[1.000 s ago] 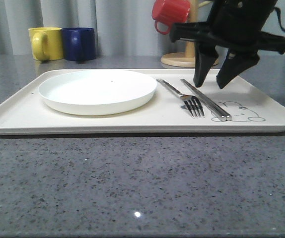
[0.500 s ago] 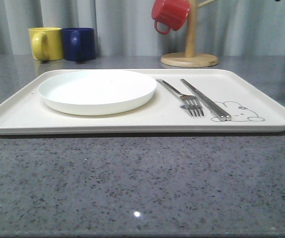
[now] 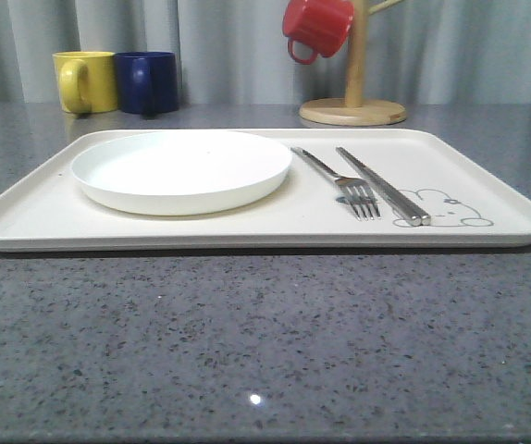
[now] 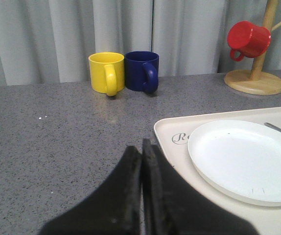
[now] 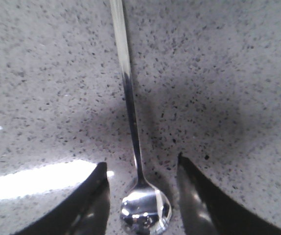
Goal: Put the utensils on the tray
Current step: 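Move the right gripper down to the spoon and grasp it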
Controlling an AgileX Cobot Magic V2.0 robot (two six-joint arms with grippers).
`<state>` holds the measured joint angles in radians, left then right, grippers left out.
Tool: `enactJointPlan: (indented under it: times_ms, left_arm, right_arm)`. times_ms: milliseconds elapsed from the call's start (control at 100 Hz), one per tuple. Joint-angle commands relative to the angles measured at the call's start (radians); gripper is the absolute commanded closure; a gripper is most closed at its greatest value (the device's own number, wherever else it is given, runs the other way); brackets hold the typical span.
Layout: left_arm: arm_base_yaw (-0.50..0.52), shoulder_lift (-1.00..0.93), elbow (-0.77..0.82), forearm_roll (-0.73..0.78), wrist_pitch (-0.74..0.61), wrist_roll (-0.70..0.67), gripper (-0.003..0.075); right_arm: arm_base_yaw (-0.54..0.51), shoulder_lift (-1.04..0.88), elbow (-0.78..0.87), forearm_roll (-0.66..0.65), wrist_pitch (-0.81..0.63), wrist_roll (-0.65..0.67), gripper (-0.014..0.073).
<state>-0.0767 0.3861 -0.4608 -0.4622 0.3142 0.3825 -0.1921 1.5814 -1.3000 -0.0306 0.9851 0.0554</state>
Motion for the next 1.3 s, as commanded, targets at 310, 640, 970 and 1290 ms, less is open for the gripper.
enactJointPlan:
  times_ms: [310, 640, 970, 1290]
  left_arm:
    - [0.002, 0.006, -0.028, -0.019, -0.069, 0.001, 0.0739]
    - [0.002, 0.006, -0.028, -0.019, -0.069, 0.001, 0.0739]
    - [0.002, 0.006, -0.028, -0.019, -0.069, 0.001, 0.0739]
    - [0.002, 0.006, -0.028, -0.019, -0.069, 0.001, 0.0739]
  right_arm:
    - [-0.012, 0.073, -0.028, 0.012, -0.057, -0.035, 0.0252]
    - [-0.012, 0.096, -0.028, 0.012, -0.071, -0.035, 0.0253]
    - [-0.012, 0.113, -0.028, 0.012, -0.071, -0.035, 0.0414]
    - [-0.012, 0.11, -0.028, 0.012, -0.093, -0.035, 0.0643]
